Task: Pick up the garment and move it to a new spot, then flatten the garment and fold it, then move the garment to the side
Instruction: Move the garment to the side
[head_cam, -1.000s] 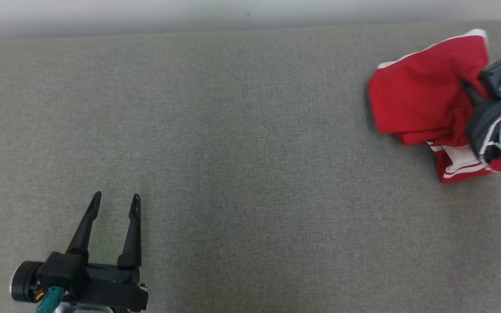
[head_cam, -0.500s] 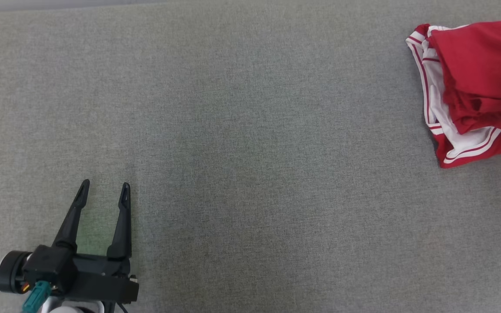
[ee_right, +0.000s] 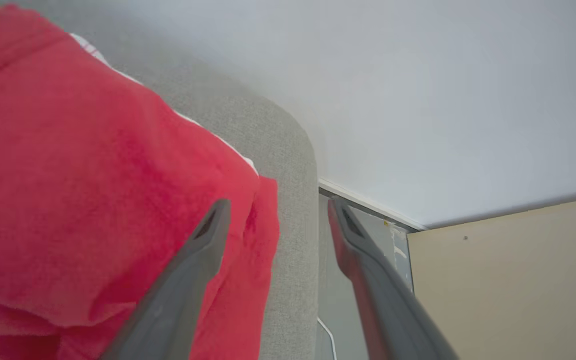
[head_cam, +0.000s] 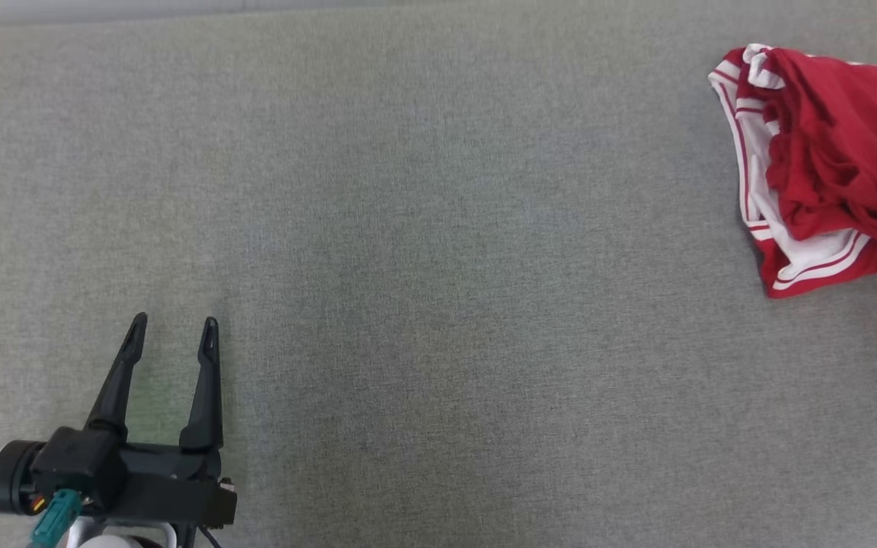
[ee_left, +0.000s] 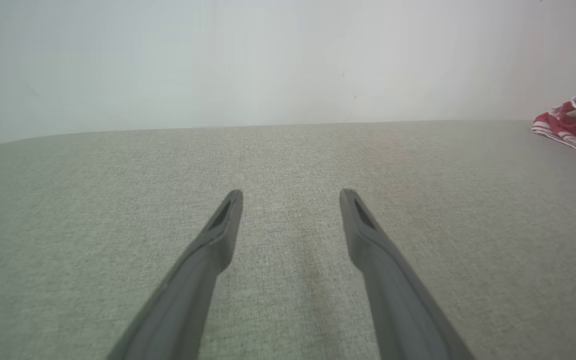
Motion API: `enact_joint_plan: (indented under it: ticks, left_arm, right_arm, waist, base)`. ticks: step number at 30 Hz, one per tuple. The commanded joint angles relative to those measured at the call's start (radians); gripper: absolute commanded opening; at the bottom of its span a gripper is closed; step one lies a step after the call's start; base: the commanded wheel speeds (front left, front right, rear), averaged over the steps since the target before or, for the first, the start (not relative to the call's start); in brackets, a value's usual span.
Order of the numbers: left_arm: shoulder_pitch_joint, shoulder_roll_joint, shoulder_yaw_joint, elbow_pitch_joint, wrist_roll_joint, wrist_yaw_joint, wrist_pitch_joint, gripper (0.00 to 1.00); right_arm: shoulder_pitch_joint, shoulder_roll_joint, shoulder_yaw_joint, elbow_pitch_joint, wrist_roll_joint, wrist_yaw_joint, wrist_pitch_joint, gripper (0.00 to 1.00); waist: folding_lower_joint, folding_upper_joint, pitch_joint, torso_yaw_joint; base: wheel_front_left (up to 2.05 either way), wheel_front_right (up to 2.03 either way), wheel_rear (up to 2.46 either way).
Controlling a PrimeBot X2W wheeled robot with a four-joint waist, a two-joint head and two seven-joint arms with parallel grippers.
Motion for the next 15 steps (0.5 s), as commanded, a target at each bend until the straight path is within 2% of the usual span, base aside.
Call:
enact_joint_plan:
  ticks: [1,8,12,15]
  left_arm:
    - [0.022,-0.004,0.003,0.001,-0.009,0.001,-0.001,1.00]
    - [0.071,-0.031,0.024,0.014,0.005,0.001,-0.001,1.00]
    - [0.109,-0.047,0.040,0.023,0.011,0.001,-0.001,1.00]
    - [0.139,-0.054,0.055,0.022,0.017,0.001,-0.001,1.00]
  right_arm:
    - [-0.016,0.010,-0.011,0.008,0.000,-0.002,-0.018,1.00]
    - [-0.016,0.104,-0.146,0.070,0.051,-0.002,-0.219,1.00]
    - [0.029,0.174,-0.221,0.054,0.062,-0.002,-0.256,1.00]
    - [0.091,0.203,-0.325,-0.036,0.029,-0.002,-0.255,1.00]
  waist:
    - [-0.0001,-0.0001,-0.031,-0.004]
    - [-0.0001,-0.0001,-0.135,-0.007]
    - [-0.0001,-0.0001,-0.195,-0.003]
    - [-0.0001,-0.0001,-0.229,0.003]
  base:
    - [0.00,0.00,0.00]
    - [0.00,0.00,0.00]
    - [0.00,0.00,0.00]
    - [0.00,0.00,0.00]
